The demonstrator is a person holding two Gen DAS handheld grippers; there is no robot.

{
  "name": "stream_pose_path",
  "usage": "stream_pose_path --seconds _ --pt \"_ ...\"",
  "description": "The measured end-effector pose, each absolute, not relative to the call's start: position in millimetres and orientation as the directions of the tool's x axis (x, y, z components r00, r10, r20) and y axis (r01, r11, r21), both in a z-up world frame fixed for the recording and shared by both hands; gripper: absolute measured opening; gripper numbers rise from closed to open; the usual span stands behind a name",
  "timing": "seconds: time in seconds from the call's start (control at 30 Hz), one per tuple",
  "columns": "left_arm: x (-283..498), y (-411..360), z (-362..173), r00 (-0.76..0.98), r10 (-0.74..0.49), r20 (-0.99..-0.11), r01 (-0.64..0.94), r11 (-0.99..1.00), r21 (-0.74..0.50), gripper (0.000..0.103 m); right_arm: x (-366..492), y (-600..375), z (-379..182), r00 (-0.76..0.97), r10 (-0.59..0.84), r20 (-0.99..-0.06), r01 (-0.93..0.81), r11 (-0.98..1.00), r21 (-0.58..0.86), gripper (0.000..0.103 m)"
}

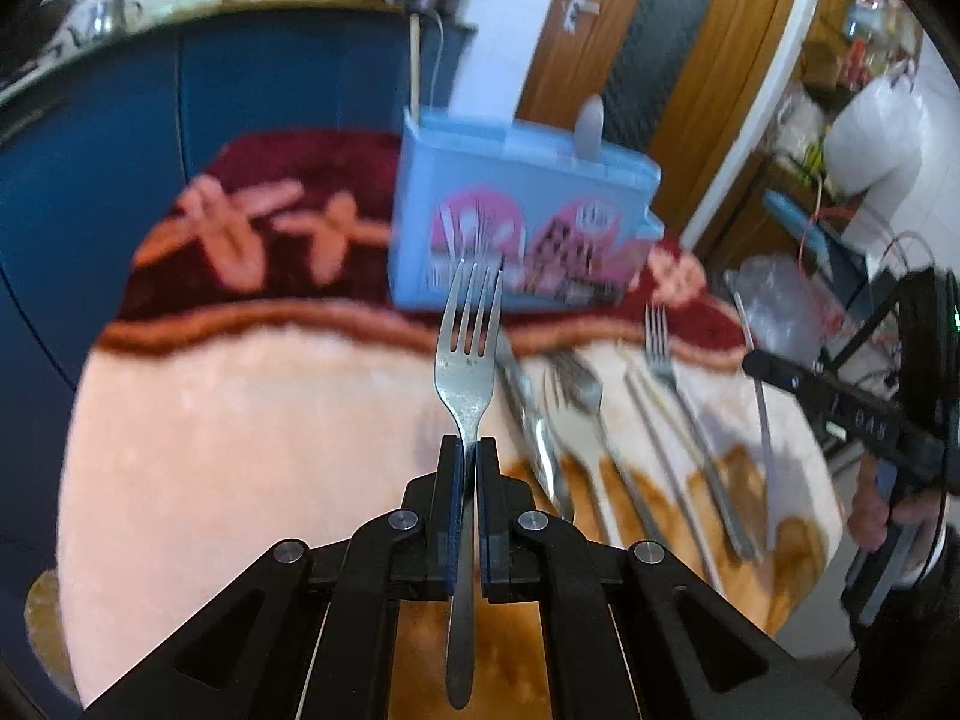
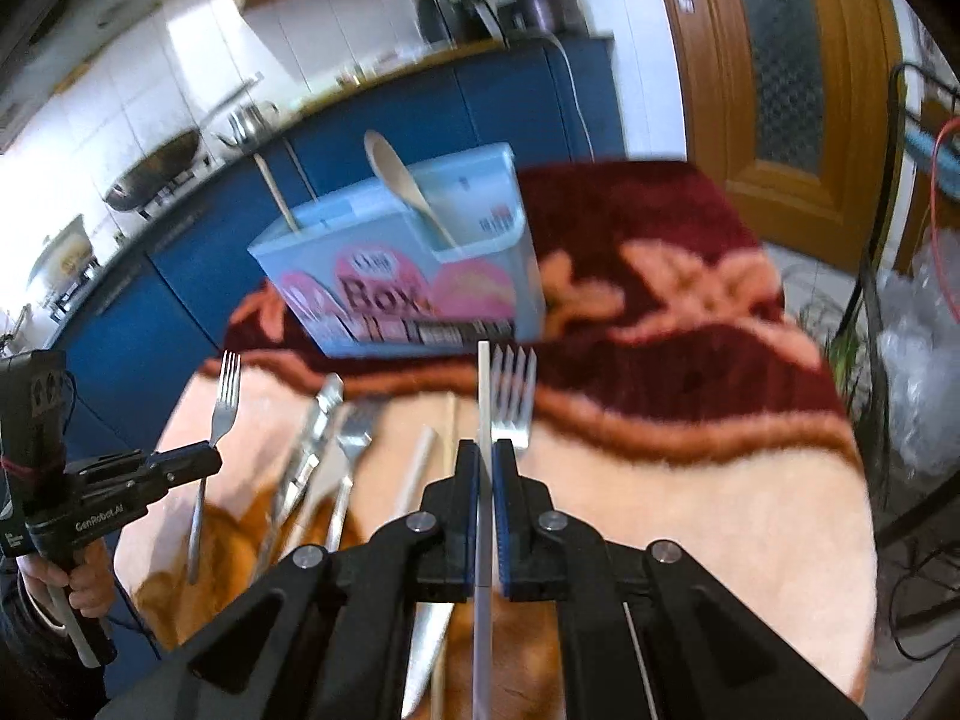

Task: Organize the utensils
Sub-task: 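Grasp a silver fork with the left tool while the right tool grasps a beige chopstick, then lift the fork with the left tool while the right tool lifts the chopstick toward the caddy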

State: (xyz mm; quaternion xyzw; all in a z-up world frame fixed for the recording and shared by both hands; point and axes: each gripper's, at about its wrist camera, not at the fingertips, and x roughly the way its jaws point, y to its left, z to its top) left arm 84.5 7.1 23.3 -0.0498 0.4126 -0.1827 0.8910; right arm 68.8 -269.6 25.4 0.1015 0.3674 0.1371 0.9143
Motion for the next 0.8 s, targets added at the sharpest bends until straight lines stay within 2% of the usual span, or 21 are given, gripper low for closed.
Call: stream_pose_path --seconds 0.3,0.53,0.8 --pt "93.4 8.5 65.0 0.721 -0.420 -0.551 0.288 0.905 -0.314 0.004 55.8 -261.9 55.5 0.832 0.259 -0.491 -0.171 0.961 0.216 0.006" --pt "116.7 2.6 101.4 0.789 -0.399 -0.468 0.297 0.913 -0.278 0.004 55.2 -264.1 63.8 0.852 0.250 -0.459 -0.164 0.962 0.218 0.007" --pt "146.7 -2.8 135.2 0.892 -0.323 -0.317 0.243 0.933 -0.266 0.004 62.7 -269.2 66.9 0.872 0.241 -0.427 -0.149 0.960 0.238 0.007"
